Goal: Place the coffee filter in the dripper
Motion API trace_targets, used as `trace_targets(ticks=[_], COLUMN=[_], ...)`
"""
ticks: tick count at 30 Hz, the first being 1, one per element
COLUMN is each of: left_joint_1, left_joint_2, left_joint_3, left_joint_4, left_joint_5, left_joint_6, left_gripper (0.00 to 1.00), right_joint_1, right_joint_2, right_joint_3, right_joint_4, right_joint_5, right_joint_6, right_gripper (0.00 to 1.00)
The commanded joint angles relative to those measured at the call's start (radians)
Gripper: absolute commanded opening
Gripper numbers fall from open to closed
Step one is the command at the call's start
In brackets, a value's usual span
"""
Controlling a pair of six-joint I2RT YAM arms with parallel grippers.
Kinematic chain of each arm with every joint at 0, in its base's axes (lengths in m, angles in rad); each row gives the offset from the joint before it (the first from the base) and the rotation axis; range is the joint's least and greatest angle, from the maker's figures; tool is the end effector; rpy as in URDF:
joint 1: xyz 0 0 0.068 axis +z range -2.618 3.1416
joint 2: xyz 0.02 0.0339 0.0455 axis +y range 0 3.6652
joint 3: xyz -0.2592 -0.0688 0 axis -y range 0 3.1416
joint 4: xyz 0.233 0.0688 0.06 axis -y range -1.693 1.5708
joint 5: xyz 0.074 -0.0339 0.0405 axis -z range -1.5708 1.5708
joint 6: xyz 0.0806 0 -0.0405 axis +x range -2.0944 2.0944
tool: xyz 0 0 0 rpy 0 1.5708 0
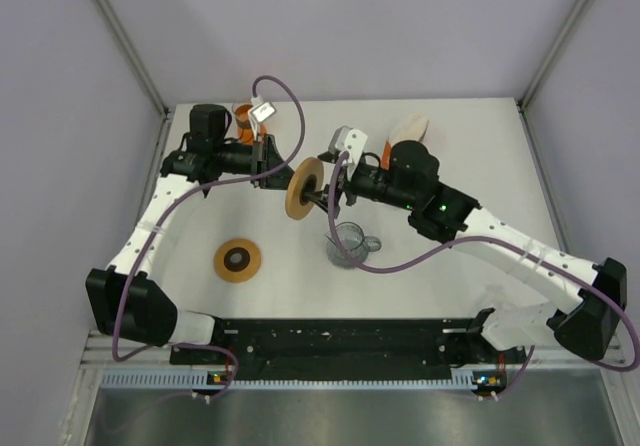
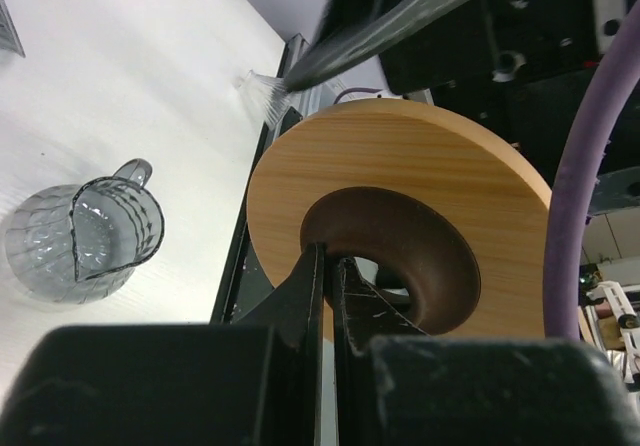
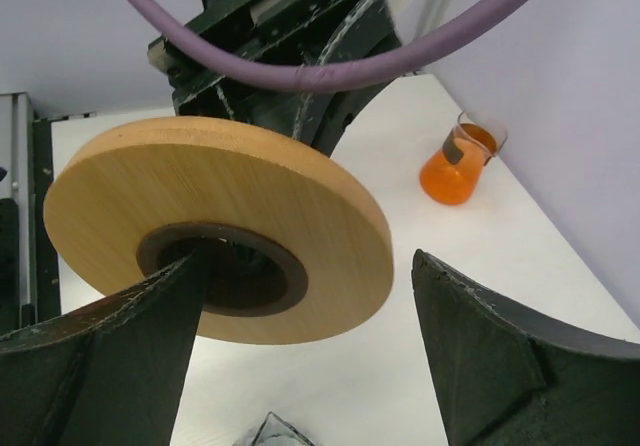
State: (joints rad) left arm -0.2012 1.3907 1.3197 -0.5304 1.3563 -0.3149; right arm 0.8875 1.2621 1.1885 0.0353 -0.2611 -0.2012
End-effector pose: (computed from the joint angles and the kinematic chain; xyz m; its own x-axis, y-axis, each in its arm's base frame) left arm 0.2639 -0.1342 0.3603 -0.7848 0.0928 -0.6128 0.6193 0.0802 -0.7810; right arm 0.1921 0.2689 0.3973 0.1586 -0.1110 -0.9811 -0.8985 0.3957 -0.1900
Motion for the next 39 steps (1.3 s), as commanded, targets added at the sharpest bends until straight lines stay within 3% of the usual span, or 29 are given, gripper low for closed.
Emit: trace_targets(ticks=[1, 7, 12, 14, 17, 22, 25, 32, 39], left_joint_1=[-0.004, -0.007, -0.009, -0.009, -0.009, 0.0, 0.014, 0.019, 0.019], left_joint_2=[-0.048, -0.059, -0.053, -0.048, -0.019, 0.027, 0.033, 0.016, 0.018], left_joint_3=[-0.002, -0.016, -0.024, -0.013, 0.068, 0.16, 0.171, 0.179, 0.144], left_joint_4=[0.112, 0.112, 0.112, 0.09, -0.143, -0.272, -0.266, -0.267, -0.264], left_joint_5=[0.072, 0.064, 0.046, -0.002, -0.187, -0.459, -0.581, -0.838, -0.841], left_joint_6=[-0.062, -0.05, -0.044, -0.018, 0.178, 0.284, 0.295, 0.358, 0.352], left_gripper=[0.0, 0.0, 0.0, 0.0, 0.01, 0.45, 0.58, 0.64, 0.64], right_joint_1=[0.004, -0.007, -0.012, -0.021, -0.05, -0.09, -0.111, -0.15, -0.173], right_joint_2=[0.04, 0.066, 0.092, 0.105, 0.102, 0.072, 0.06, 0.121, 0.315], right_joint_3=[0.066, 0.1, 0.138, 0.155, 0.158, 0.154, 0.164, 0.243, 0.368], right_joint_4=[-0.034, -0.034, -0.034, -0.086, -0.133, -0.247, -0.357, -0.725, -0.963], right_joint_5=[-0.093, -0.099, -0.023, 0.0, 0.025, 0.104, 0.152, 0.149, 0.051], right_joint_6=[-0.064, -0.037, 0.019, 0.048, 0.101, 0.169, 0.189, 0.238, 0.22], right_gripper=[0.81, 0.67, 0.16, 0.0, 0.0, 0.0, 0.0, 0.0, 0.0])
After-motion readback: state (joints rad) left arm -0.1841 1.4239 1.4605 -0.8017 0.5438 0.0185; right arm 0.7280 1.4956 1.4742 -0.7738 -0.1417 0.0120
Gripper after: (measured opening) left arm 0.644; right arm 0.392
